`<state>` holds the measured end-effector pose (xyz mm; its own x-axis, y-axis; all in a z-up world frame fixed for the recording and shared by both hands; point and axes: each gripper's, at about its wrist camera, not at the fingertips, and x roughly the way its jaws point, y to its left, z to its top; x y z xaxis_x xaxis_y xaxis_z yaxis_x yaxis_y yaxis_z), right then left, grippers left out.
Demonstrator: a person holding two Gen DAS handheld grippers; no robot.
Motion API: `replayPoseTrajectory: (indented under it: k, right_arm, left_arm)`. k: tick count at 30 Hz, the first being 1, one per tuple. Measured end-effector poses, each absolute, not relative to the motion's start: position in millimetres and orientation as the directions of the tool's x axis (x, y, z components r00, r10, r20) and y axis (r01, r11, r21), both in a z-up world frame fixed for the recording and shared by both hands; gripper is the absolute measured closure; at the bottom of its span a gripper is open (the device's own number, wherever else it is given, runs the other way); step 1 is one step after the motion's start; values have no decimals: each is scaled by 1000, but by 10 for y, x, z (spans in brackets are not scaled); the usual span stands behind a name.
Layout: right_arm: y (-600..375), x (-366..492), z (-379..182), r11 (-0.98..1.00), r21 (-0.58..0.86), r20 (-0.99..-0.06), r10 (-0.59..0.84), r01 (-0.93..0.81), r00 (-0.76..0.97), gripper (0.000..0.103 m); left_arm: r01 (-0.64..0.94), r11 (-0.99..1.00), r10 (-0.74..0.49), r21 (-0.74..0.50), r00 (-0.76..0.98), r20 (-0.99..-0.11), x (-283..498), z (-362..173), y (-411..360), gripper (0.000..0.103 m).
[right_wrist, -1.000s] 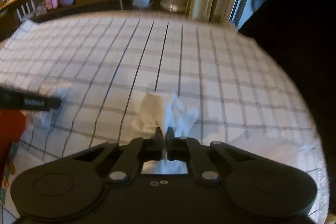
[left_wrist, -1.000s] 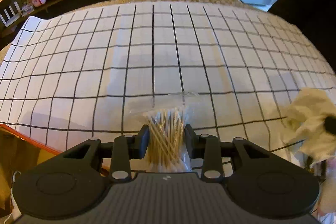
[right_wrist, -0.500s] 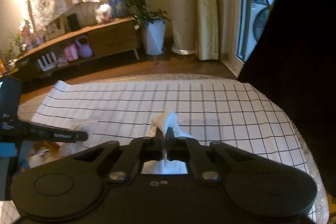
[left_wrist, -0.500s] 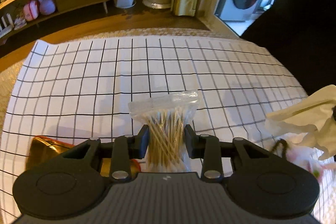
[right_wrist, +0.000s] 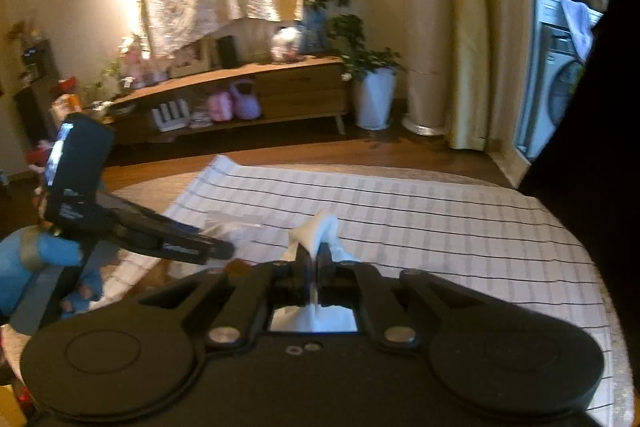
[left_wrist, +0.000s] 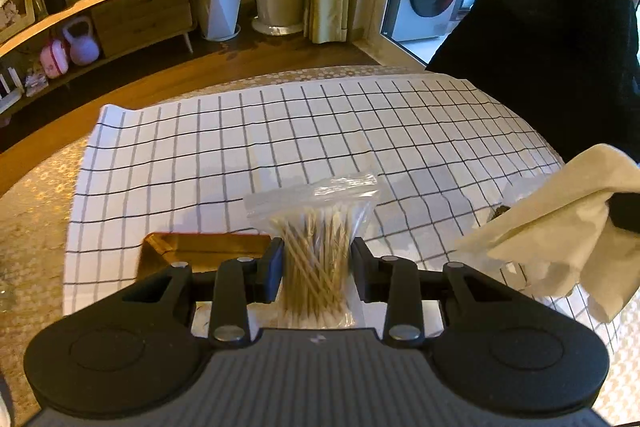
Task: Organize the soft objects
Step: 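Carry the swab bag and tissue with both tools over the tin box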
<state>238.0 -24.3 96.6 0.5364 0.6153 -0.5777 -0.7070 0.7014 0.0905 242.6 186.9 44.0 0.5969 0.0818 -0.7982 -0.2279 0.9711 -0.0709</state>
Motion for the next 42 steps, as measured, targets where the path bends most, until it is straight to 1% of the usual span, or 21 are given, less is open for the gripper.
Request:
replayPoseTrajectory:
  k: [10,18,29,34,42]
  right_arm:
    - [318,1922,1033,588,108,-569,697,-801,435,101]
    - [779,1854,828,560,126,-605,698,-819,384,101]
    - [1314,2021,207,615,104,-700,603,-782,382,101]
    - [1424,2196,-68,645,97,-722,570,-758,393,101]
    - [1478,2350,-390,671,70,-763,513,-738,393,101]
  left_arm:
    - [-239,970,122,-31,599,-792,1962,610,2171,69]
    - [-286,958,145,-25,558,-817,1788,351,2542,69]
    - [-299,953,110,-47,488,-866,1880,-241,2849,69]
    - [-309,951,130,-29,482,-867,2025,-451,2920,69]
    - [-331,943,130,-41,478,-869,2352,-665,3045,69]
